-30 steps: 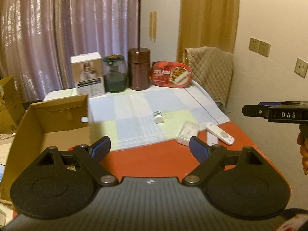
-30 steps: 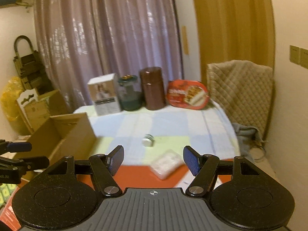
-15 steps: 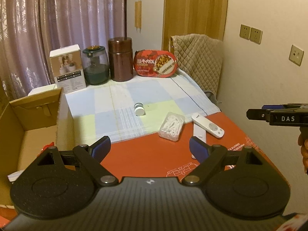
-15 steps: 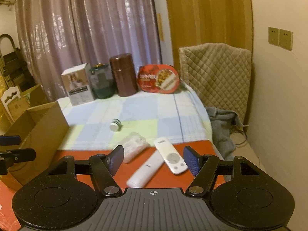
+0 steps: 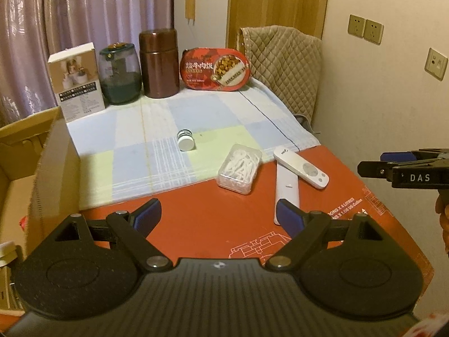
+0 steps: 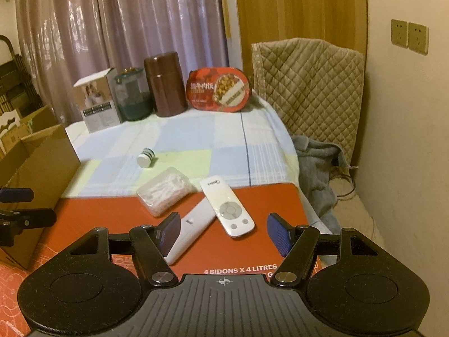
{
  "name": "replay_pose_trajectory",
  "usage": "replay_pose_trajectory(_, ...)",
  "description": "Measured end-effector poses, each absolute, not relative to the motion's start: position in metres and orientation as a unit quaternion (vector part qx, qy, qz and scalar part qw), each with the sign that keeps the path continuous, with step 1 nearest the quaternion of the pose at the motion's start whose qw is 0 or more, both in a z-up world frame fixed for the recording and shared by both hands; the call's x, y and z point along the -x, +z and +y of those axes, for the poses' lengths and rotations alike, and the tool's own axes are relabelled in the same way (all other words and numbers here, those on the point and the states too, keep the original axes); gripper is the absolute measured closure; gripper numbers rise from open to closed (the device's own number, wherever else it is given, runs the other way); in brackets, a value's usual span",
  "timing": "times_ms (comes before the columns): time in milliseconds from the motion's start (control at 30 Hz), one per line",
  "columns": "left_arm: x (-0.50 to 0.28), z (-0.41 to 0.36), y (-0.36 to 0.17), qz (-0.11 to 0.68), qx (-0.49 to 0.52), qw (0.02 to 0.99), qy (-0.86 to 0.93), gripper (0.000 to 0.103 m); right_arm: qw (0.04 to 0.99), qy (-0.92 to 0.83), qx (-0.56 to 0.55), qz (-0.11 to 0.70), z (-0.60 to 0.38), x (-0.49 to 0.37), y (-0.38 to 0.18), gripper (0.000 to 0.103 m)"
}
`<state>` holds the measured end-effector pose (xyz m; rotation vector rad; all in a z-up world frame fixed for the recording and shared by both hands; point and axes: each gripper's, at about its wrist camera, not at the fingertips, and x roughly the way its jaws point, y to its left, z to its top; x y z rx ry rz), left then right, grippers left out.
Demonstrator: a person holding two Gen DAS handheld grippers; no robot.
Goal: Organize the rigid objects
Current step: 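Move both open tools back toward the white remote and floss pick box, then grasp the white Midea remote with the right tool while the left tool grasps the floss pick box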
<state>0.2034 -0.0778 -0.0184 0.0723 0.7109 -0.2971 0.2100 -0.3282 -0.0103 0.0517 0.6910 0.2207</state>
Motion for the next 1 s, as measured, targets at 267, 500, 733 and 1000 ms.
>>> replay_pose_trajectory(267,-0.216,-0.086,-0.032,0.355,-0.033,0.921,-0.158,0.017,0.929,0.112,-0.017,0.352,-0.327,-0.225,-0.028,0.038)
replay_pose_trajectory(500,-0.226,-0.094,-0.041,0.357,-0.04,0.918,-0.168,0.017,0.926,0.117,-0.012,0.358,-0.326,-0.236,-0.037,0.038)
replay_pose_trajectory(733,-0.243,-0.099,-0.05,0.367,-0.036,0.914,-0.169,0.017,0.926,0.128,-0.002,0.356,-0.327,-0.248,-0.045,0.038)
replay_pose_trajectory(1000,-0.268,-0.104,-0.067,0.361,-0.039,0.918,-0.16,0.017,0.924,0.166,0.04,0.341,-0.322,-0.272,-0.061,0.038)
